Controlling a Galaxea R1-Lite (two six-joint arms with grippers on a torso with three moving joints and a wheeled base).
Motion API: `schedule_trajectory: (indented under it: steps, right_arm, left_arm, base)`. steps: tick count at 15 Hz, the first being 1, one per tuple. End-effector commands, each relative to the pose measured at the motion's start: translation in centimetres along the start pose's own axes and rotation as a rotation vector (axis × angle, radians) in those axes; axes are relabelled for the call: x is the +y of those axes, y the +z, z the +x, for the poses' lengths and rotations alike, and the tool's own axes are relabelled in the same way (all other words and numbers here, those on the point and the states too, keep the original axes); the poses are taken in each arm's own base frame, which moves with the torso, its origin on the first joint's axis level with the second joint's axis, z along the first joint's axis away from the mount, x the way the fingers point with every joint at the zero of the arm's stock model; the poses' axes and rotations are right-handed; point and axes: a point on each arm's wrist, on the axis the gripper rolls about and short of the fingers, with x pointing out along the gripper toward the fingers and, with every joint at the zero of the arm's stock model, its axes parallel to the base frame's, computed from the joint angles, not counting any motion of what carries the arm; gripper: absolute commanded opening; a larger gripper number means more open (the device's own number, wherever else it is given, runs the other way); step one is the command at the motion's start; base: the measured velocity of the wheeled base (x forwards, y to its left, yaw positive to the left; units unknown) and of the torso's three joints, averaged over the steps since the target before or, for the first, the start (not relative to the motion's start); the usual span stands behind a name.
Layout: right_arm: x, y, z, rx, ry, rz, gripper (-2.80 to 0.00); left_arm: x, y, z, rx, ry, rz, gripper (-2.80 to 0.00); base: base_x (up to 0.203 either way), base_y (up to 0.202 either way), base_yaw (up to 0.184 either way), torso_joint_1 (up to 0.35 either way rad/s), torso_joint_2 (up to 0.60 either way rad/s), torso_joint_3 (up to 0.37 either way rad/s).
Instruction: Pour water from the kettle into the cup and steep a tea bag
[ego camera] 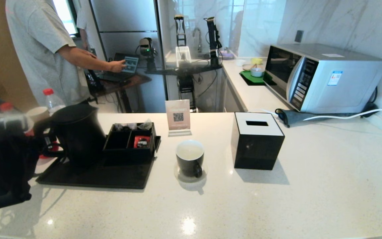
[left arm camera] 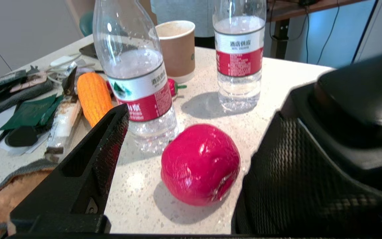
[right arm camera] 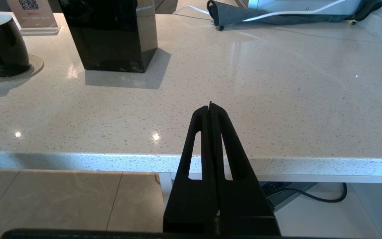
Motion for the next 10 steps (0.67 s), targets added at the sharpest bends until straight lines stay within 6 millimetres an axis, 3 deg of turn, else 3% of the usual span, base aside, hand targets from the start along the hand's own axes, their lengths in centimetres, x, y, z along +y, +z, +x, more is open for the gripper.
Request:
schedule_trajectory:
  steps: [1,10]
  right_arm:
    - [0.0,0.0,0.0,0.0,0.001,-0.001,-2.8]
    - [0.0,0.0,0.0,0.0,0.001,0.001,-2.8]
  left_arm:
    - [-0.04,0.26,0.52,-0.048,0.003,-0.01,0.0]
    - [-0.28,1.17,1.46,-0.102,-0.026,-0.017,0.0]
  base:
    - [0.0,0.0,0.0,0.0,0.0,0.0]
    - [0.0,0.0,0.0,0.0,0.0,0.0]
